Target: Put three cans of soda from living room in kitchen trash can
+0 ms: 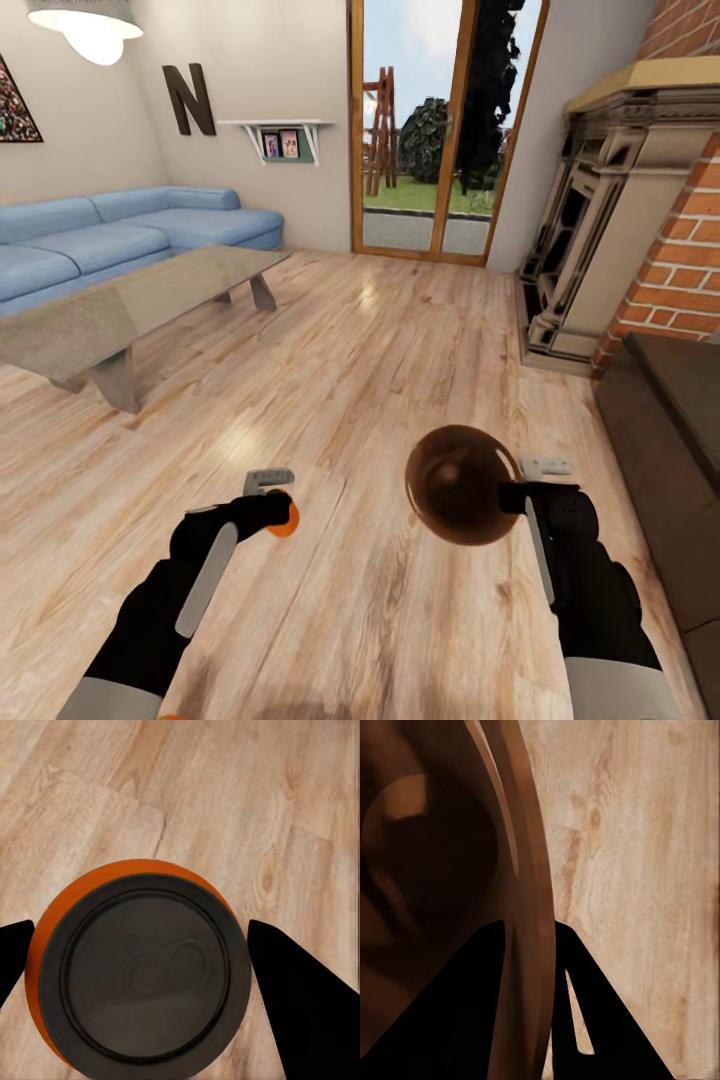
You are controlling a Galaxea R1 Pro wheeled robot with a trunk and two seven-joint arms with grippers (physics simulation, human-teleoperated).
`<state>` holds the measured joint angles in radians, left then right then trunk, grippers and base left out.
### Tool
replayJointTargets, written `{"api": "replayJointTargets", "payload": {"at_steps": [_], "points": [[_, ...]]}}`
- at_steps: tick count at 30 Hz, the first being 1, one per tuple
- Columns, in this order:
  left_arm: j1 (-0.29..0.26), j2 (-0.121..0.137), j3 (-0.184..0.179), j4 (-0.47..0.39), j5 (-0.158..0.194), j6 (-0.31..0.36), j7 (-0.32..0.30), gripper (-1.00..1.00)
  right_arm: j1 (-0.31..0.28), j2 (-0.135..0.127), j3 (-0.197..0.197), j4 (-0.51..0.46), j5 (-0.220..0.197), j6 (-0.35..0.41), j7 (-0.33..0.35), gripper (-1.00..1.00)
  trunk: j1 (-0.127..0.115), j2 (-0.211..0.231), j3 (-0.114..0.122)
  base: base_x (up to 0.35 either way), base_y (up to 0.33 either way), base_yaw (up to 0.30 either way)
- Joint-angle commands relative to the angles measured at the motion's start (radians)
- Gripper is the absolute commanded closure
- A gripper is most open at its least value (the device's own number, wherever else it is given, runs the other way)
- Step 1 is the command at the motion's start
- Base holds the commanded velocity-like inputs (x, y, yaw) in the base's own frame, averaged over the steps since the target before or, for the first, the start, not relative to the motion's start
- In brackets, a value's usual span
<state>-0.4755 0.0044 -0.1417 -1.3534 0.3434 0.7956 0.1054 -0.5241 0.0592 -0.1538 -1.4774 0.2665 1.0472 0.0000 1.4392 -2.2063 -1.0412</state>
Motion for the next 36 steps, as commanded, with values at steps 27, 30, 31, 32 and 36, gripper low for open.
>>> {"api": "replayJointTargets", "payload": {"at_steps": [27,30,31,32,36], "points": [[0.0,0.0,0.002,-0.133,0.017,0.235,-0.018,1.0,-0.011,0.032,0.062,0.301,0.001,-0.032,-0.286,1.0,-0.104,0.189,0.085,0.0,0.0,0.0],[0.0,0.0,0.001,-0.146,0.036,0.252,-0.026,1.0,-0.011,0.04,0.07,0.326,0.0,-0.052,-0.32,1.0,-0.115,0.21,0.094,0.0,0.0,0.0],[0.0,0.001,0.001,-0.148,0.041,0.252,-0.027,1.0,-0.011,0.041,0.072,0.33,0.0,-0.055,-0.325,1.0,-0.119,0.217,0.097,0.0,0.0,0.0],[0.0,0.0,0.001,-0.15,0.046,0.252,-0.028,1.0,-0.011,0.042,0.074,0.334,0.0,-0.058,-0.329,1.0,-0.123,0.224,0.1,0.0,0.0,0.0],[0.0,0.0,0.0,-0.155,0.075,0.252,-0.031,1.0,-0.012,0.046,0.081,0.365,-0.001,-0.066,-0.341,1.0,-0.138,0.252,0.113,0.0,0.0,0.0]]}}
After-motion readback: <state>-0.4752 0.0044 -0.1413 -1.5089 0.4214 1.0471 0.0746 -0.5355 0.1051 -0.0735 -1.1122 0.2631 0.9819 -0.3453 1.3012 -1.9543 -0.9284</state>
